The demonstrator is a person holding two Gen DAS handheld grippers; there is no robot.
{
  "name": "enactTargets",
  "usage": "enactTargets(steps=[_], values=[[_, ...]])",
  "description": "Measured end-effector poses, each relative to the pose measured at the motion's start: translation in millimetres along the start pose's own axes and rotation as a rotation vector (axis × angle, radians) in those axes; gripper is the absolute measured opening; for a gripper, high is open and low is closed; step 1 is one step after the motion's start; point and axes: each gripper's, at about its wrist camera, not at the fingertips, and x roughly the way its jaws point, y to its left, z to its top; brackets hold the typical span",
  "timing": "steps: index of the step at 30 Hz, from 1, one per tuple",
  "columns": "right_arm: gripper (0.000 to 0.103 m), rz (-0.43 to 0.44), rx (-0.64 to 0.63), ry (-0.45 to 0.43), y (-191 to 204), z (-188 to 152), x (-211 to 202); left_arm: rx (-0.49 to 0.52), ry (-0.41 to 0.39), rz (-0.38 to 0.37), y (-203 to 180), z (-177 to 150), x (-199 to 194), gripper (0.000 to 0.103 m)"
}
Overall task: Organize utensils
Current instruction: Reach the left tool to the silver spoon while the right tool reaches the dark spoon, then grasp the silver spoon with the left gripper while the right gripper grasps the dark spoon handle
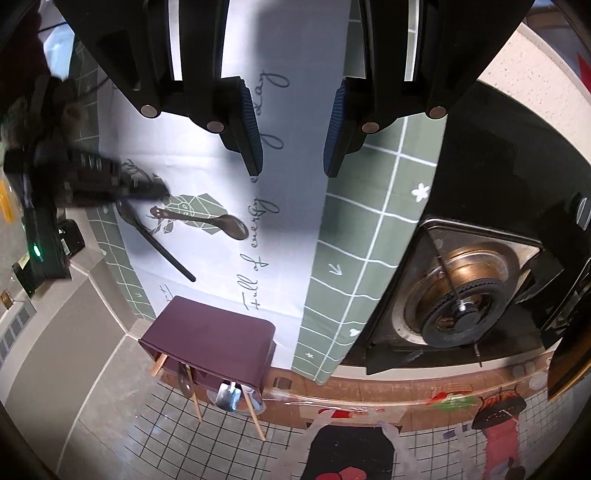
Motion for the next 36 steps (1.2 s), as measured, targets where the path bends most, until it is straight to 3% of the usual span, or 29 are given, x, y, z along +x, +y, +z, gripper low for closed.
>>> enactTargets(steps=[4, 8, 11, 14, 21, 28, 33, 36], values=[[0.010, 0.073, -0.016, 0.018, 14.1, -19.4, -3.4, 0.003, 0.027, -0.016, -5.7, 3.5, 11.2, 0.039], [0.010, 0.059, 0.014, -0.024, 6.6, -26.3, -19.4, -0.038, 0.091, -0.073, -10.1, 9.4, 32.5, 0.040], [0.011, -0.042, 0.057, -0.081, -12.8, -31.4, -39.6, -0.099, 0.161, -0.132, -14.9, 19.7, 58.4, 0.040], [0.023, -0.110, 0.102, -0.114, -31.8, -38.3, -54.7, -0.150, 0.212, -0.159, -23.4, 31.1, 81.1, 0.040], [0.023, -0.169, 0.182, -0.144, -65.9, -50.3, -63.6, -0.154, 0.206, -0.125, -57.5, 69.2, 115.4, 0.044], [0.024, -0.157, 0.162, -0.155, -79.5, -40.2, -60.0, 0.007, 0.192, -0.094, -107.3, 95.2, 143.2, 0.046], [0.024, -0.170, 0.147, -0.147, -84.6, -21.2, -49.4, 0.311, 0.145, -0.019, -149.6, 81.7, 147.5, 0.047], [0.024, -0.174, 0.152, -0.136, -88.1, -13.2, -41.5, 0.467, 0.117, -0.019, -155.7, 65.1, 141.1, 0.047]])
